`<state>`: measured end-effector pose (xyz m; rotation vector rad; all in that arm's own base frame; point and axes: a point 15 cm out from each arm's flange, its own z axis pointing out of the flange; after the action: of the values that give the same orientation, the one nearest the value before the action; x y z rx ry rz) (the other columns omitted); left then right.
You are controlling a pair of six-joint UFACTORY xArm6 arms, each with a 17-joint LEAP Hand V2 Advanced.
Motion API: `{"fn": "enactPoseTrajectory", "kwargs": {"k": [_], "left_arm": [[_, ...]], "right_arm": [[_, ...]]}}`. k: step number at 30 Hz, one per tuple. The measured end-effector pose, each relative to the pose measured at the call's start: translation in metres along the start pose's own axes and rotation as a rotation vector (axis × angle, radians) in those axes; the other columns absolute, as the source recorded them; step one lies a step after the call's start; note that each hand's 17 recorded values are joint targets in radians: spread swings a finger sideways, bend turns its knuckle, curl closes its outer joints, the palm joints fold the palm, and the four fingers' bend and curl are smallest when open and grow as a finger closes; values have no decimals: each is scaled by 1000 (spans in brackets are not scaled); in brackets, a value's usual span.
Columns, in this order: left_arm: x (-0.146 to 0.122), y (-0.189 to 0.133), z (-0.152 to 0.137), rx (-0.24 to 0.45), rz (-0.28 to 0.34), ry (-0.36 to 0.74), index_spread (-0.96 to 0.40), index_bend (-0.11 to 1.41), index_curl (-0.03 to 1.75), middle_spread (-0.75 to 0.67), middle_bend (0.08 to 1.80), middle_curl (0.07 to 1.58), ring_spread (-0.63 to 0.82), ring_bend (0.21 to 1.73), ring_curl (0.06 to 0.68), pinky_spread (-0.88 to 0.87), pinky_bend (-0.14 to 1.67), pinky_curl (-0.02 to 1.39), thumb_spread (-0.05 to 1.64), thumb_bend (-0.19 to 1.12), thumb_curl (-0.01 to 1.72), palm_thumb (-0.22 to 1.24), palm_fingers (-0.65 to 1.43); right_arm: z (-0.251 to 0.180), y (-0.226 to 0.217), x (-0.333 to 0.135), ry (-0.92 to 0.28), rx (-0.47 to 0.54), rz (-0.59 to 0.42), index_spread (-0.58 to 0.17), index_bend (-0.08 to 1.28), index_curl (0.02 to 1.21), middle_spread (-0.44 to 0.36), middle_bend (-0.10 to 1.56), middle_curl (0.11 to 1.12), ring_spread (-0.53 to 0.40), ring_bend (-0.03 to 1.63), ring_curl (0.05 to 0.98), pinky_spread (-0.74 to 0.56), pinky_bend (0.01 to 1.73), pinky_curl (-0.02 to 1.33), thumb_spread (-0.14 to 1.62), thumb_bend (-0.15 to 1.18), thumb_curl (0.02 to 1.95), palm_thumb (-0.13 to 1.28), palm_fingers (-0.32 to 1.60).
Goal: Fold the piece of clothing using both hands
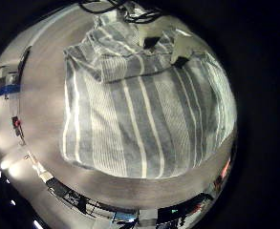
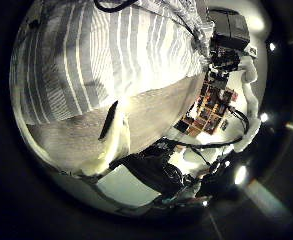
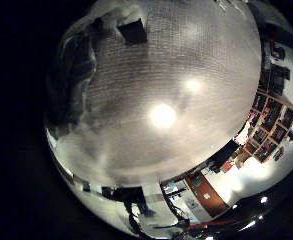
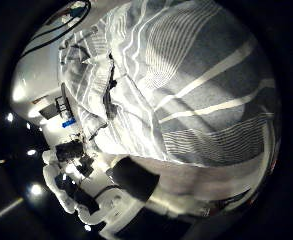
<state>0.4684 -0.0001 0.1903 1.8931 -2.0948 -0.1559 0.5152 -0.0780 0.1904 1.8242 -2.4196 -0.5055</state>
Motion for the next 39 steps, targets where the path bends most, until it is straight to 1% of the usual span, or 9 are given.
{"fn": "enactPoseTrajectory", "kwargs": {"k": [5, 7, 9, 11, 14, 18, 23, 31, 39], "left_arm": [[-3, 0, 0, 2, -8, 10, 39, 174, 388, 272, 182, 336, 346, 694, 258, 445, 334, 423, 1202, -17, 341, 422, 100], [-3, 0, -1, 4, -6, 12, 40, 173, 384, 271, 180, 334, 346, 692, 256, 446, 341, 421, 1202, -17, 341, 422, 103], [-3, 0, 0, 3, -7, 13, 41, 173, 381, 271, 182, 332, 346, 691, 254, 446, 343, 418, 1202, -17, 340, 422, 104], [-5, 0, 1, -3, -10, 13, 41, 174, 379, 266, 182, 330, 341, 691, 253, 442, 345, 414, 1202, -17, 340, 423, 109], [-2, 0, 0, -1, -9, 13, 41, 172, 375, 265, 186, 330, 337, 689, 250, 438, 348, 409, 1202, -17, 339, 423, 114], [2, 2, -1, 3, -2, 21, 41, 173, 370, 261, 184, 330, 335, 687, 248, 435, 349, 403, 1204, -17, 338, 425, 117], [15, 8, 0, 1, 9, 36, 41, 172, 364, 259, 185, 329, 331, 692, 248, 427, 348, 396, 1205, -17, 337, 425, 122], [56, 25, 4, 1, 66, 46, 41, 171, 358, 259, 186, 328, 331, 699, 244, 421, 352, 388, 1209, -16, 338, 431, 123], [85, 8, 20, 64, 85, 26, 42, 180, 358, 259, 186, 327, 330, 696, 239, 419, 353, 380, 1213, -14, 337, 437, 131]], "right_arm": [[3, 0, -22, 15, 6, -40, -295, 295, 411, -141, 748, 520, -226, 1176, 367, -257, 975, 473, 1140, 29, 349, 423, 1102], [4, -1, -27, 19, 10, -52, -334, 440, 494, -150, 863, 569, -219, 1186, 398, -338, 972, 489, 1139, 44, 369, 500, 1309], [5, 0, -30, 20, 6, -57, -356, 551, 552, -157, 941, 601, -218, 1199, 419, -368, 1006, 505, 1132, 51, 384, 566, 1360], [6, 0, -31, 18, 4, -58, -366, 648, 597, -161, 980, 617, -214, 1216, 432, -367, 1040, 517, 1127, 56, 394, 614, 1365], [5, 0, -29, 16, 6, -54, -360, 825, 698, -158, 1110, 666, -207, 1293, 475, -332, 1150, 567, 1118, 107, 444, 784, 1333], [-3, 1, -29, 15, 23, -53, -338, 948, 777, -147, 1216, 701, -198, 1368, 518, -298, 1234, 616, 1117, 156, 509, 931, 1264], [-19, 1, -1, -2, 42, -9, -314, 1012, 832, -137, 1281, 717, -187, 1430, 554, -263, 1289, 659, 1120, 151, 566, 981, 1211], [-59, 15, 60, -15, 104, 66, -290, 1042, 873, -128, 1329, 717, -178, 1468, 578, -229, 1309, 700, 1114, 126, 642, 1021, 1176], [-93, 38, 120, -17, 150, 131, -279, 1047, 892, -123, 1346, 708, -175, 1474, 585, -216, 1303, 725, 1111, 88, 693, 1025, 1167]]}}
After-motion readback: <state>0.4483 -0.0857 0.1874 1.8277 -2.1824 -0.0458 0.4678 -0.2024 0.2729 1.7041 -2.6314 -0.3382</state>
